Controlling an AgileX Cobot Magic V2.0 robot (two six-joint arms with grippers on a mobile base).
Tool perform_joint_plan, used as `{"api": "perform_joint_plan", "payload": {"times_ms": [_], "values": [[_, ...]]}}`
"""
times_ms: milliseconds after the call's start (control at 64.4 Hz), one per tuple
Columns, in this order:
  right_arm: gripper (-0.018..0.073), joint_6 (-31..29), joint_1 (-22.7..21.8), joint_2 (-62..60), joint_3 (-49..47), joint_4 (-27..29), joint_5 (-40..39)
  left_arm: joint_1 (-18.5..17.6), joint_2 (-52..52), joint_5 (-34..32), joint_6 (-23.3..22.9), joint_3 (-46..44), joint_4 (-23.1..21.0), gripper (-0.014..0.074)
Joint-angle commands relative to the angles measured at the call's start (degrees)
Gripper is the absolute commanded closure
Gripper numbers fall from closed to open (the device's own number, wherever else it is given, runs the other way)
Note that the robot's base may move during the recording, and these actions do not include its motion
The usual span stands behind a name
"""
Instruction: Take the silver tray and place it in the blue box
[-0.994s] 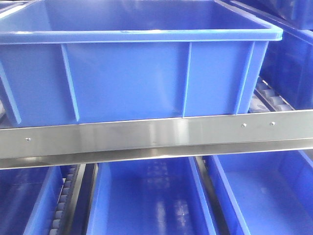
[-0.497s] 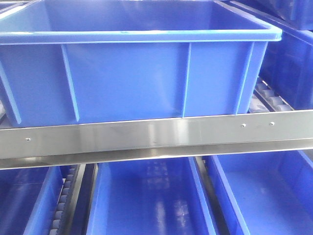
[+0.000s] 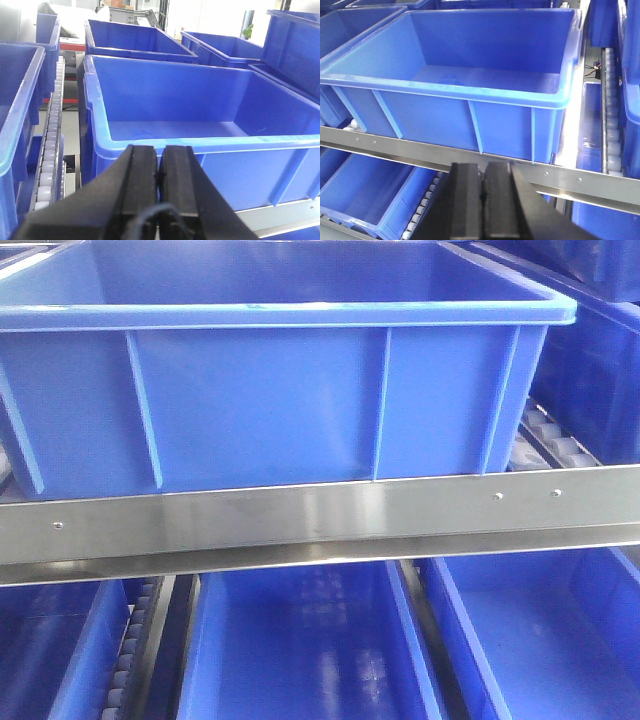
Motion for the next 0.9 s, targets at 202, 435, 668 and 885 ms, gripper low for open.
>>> {"api": "perform_joint_plan", "payload": {"times_ms": [202, 435, 668, 885], "values": [[0.0503, -0.68, 0.05, 0.53, -1.6, -0.06, -4.43, -0.02, 0.26, -4.6, -0.03, -1.59, 0.11, 0.0603], [0.0503, -0.68, 0.05, 0.53, -1.48, -0.06, -4.46, -0.02, 0.26, -4.6, -0.03, -1.59, 0.11, 0.0603], [0.0503, 1.11, -4.12, -1.69, 6.77, -9.31, -20.42, -0.02, 0.26, -4.6, -0.03, -1.59, 0.11, 0.0603], [0.0503, 10.12, -13.03, -8.16, 19.73, -17.1, -36.97, -0.02, 0.26, -4.6, -0.03, -1.59, 0.11, 0.0603]]}}
